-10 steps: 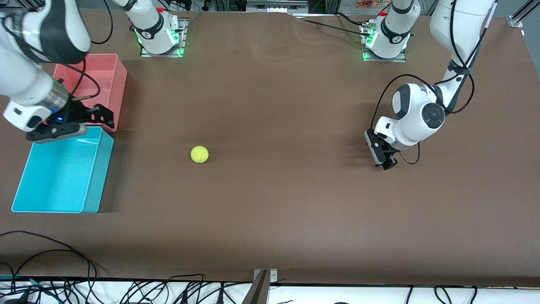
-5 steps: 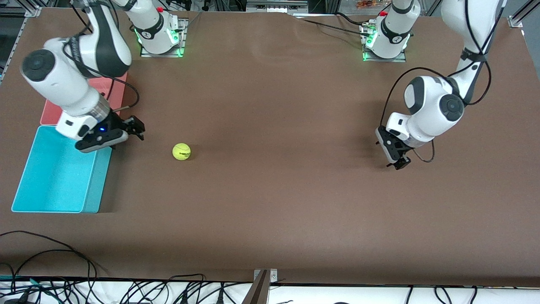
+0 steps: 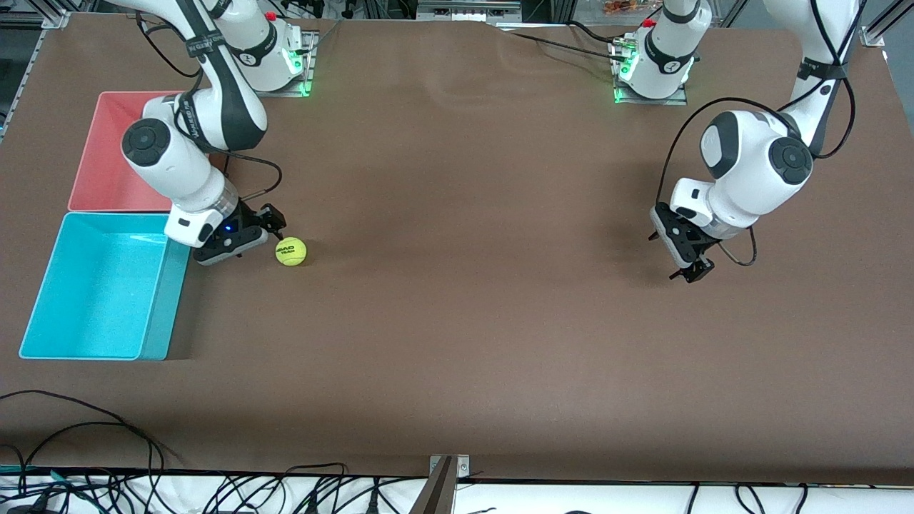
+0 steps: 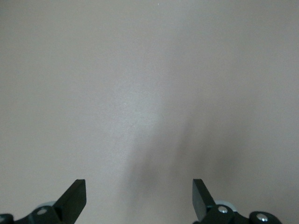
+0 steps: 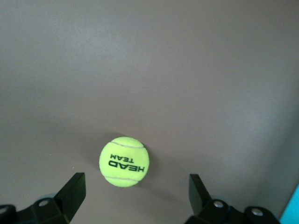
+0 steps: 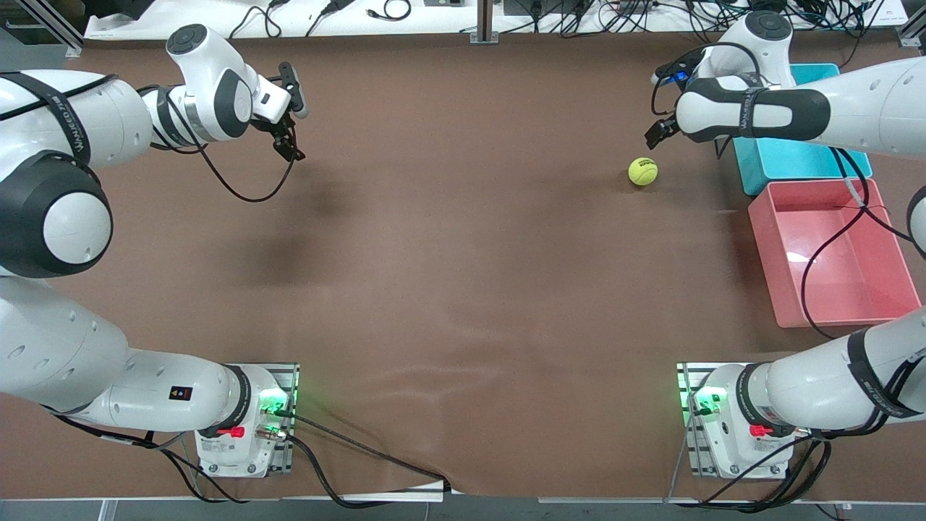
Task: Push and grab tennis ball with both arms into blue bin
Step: 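Reach the right gripper toward the rolling ball while the left gripper withdraws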
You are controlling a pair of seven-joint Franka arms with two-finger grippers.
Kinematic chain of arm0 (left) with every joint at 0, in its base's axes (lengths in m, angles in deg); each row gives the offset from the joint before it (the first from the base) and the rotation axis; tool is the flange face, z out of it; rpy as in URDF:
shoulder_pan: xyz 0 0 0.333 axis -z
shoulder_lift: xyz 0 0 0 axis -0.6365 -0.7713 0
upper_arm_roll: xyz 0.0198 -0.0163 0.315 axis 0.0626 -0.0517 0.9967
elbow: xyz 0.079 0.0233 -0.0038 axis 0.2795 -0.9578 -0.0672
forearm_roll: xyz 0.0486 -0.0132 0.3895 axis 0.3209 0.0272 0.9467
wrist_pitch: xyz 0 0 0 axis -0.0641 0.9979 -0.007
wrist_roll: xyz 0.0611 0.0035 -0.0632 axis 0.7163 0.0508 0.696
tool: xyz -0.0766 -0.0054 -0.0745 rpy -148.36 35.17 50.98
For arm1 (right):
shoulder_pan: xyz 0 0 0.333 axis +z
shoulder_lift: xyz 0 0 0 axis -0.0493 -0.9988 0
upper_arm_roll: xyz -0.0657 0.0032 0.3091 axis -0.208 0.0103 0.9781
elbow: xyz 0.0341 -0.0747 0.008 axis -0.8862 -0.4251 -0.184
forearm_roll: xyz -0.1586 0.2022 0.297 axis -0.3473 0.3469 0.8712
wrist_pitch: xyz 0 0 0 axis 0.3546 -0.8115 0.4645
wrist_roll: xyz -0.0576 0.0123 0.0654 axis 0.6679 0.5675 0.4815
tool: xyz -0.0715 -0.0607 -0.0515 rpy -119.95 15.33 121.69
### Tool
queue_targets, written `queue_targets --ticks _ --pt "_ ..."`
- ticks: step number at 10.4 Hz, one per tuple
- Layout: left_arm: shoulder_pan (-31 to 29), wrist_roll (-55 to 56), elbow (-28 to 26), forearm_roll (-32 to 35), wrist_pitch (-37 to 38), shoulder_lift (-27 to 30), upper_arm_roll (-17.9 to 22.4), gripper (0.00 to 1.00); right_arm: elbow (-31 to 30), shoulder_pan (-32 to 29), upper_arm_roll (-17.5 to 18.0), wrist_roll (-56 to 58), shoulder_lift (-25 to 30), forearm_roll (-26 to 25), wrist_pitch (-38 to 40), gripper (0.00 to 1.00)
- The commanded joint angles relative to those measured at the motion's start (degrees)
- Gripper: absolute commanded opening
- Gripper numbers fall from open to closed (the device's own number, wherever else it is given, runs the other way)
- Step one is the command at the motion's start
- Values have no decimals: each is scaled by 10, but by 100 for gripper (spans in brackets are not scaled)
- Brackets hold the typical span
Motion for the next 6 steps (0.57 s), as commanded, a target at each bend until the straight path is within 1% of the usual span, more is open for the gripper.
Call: queue_targets --ticks 1,4,6 --pt "-2 -5 -26 32 16 63 3 100 -4 0 6 13 -34 8 -36 98" --pt "-12 -5 -25 38 33 107 3 100 -3 0 9 13 -62 8 -66 98" --pt "-12 -5 -24 38 33 132 3 100 -2 0 10 10 -91 9 -102 98"
